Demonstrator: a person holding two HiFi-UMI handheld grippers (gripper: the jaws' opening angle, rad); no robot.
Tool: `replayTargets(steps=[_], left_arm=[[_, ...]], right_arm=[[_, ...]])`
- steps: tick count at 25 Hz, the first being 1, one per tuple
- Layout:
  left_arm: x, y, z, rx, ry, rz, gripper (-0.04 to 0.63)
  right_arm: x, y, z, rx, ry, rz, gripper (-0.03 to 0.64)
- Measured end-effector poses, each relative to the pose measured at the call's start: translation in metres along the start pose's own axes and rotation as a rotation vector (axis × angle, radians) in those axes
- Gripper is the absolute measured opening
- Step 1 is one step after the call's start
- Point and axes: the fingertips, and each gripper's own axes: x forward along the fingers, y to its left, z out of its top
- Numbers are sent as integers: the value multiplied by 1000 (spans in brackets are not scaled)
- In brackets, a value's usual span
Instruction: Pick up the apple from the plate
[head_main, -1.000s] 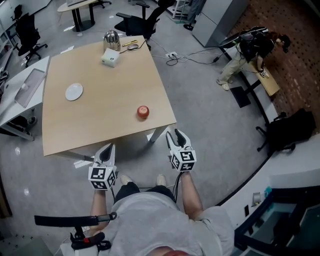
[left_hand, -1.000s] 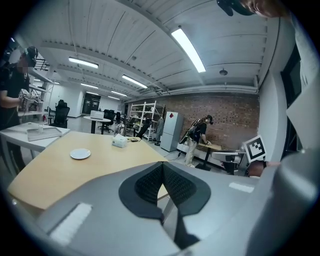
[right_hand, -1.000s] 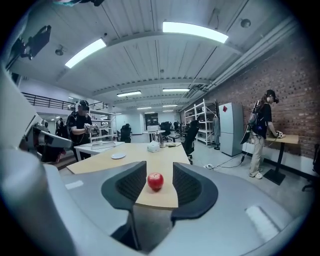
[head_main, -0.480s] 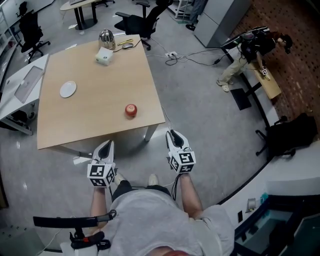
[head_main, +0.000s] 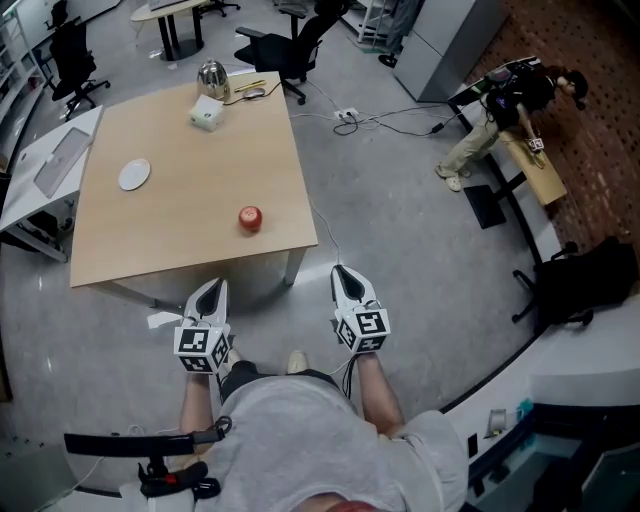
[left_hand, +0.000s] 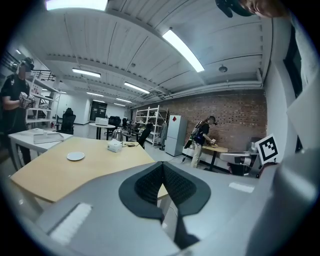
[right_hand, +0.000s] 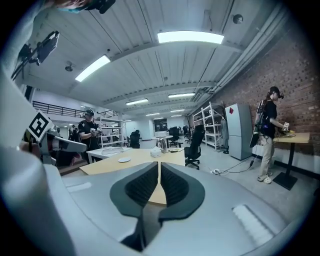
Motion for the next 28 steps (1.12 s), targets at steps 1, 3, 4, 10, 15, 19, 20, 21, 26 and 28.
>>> replayTargets(steps=[1,3,4,10,15,19,20,21,26,28], left_arm=[[-1,-4,0,1,-3,4,20],[-4,-12,0,3,-9,11,20],[-5,-15,-1,3,-12,14,20],[-14,-37,-8,5,-17,32,20],[-22,-49,-15,7,-20,46,20],[-26,-56,-17,6,-19,54,20],[-27,-57,-16,7,-20,55,20],[-28,-59,-16,8,-20,57,20],[-32,-65,-18,15,-20,63,20],[-33,-67,-18,18,-19,66,20]], right_arm=[[-4,-1,0,-1,-3,5,21],[-11,-4,1,-4,-8,12,11],[-13,-5,0,-6,-10,16,6],[-31,-10,-6,-12,-13,41,6],[-44,-14,-11,-20,-15,47,6],[-50,-17,-13,-16,-14,46,6],[-51,-17,-13,-16,-15,49,6],[-53,-17,-13,-16,-16,52,6],[-59,-19,-14,-20,-18,62,6],[-61,-20,-14,-20,-20,65,6]])
